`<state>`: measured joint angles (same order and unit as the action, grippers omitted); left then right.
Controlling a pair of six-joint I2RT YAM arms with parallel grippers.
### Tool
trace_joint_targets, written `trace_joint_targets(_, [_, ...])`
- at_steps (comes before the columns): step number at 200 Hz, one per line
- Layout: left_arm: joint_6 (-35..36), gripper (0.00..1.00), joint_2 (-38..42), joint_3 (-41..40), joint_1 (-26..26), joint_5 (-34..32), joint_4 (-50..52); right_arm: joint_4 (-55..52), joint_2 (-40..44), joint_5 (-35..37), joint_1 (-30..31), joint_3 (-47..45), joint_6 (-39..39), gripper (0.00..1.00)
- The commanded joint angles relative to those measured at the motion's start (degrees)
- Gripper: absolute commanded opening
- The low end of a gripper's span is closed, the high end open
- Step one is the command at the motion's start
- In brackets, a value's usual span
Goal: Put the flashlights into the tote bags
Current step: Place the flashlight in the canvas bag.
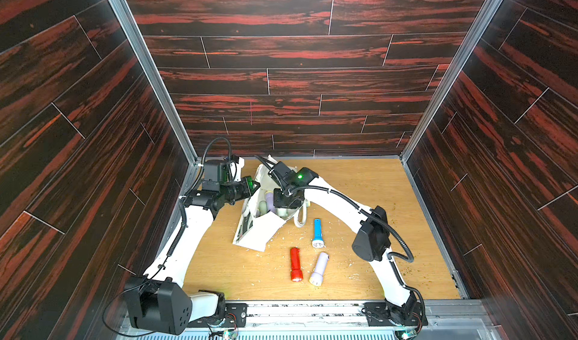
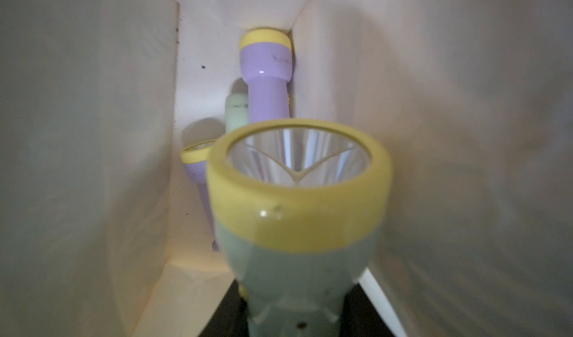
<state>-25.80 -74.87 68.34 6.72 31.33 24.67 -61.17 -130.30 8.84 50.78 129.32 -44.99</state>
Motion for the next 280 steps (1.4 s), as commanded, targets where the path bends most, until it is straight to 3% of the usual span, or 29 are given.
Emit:
trace_joint_targets(1, [-0.1, 0.0, 0.7, 0.2, -0.3, 1.6, -3.8, -2.3, -3.6, 1.4, 0.1, 2.1, -0.7, 0.0])
trace_joint_targets(64, [0.1, 0.0, 0.8, 0.1, -0.7, 1.8, -3.8, -5.6, -7.9, 4.6, -0.1, 4.5, -1.5, 0.07])
trace_joint_targets(141, [0.2, 0.0, 0.6, 0.2, -0.9, 1.9, -3.9, -2.2, -5.5, 4.3, 0.0, 3.5, -0.6, 0.39])
trace_joint_targets(200, [0.2, 0.0, 0.3, 0.3, -1.1, 2.3, -4.0, 4.0, 0.4, 3.7, 0.0, 0.6, 0.8, 0.59])
trace_joint_targets(231, [0.6, 0.0, 0.3, 0.5, -1.1, 1.6, -3.4, 7.9, 5.5, 4.0, 0.1, 0.8, 3.2, 0.6])
trace_joint_targets(258, [2.6, 0.0, 0.3, 1.5, -1.1, -4.6, 0.4, 15.8, 13.6, 6.7, 1.2, -3.9, 6.6, 0.62])
trace_joint_targets(280, [4.0, 0.0, 0.1, 2.3, -1.1, -10.6, 3.3, 26.6, 22.5, 10.1, 3.1, -14.8, 10.8, 0.64])
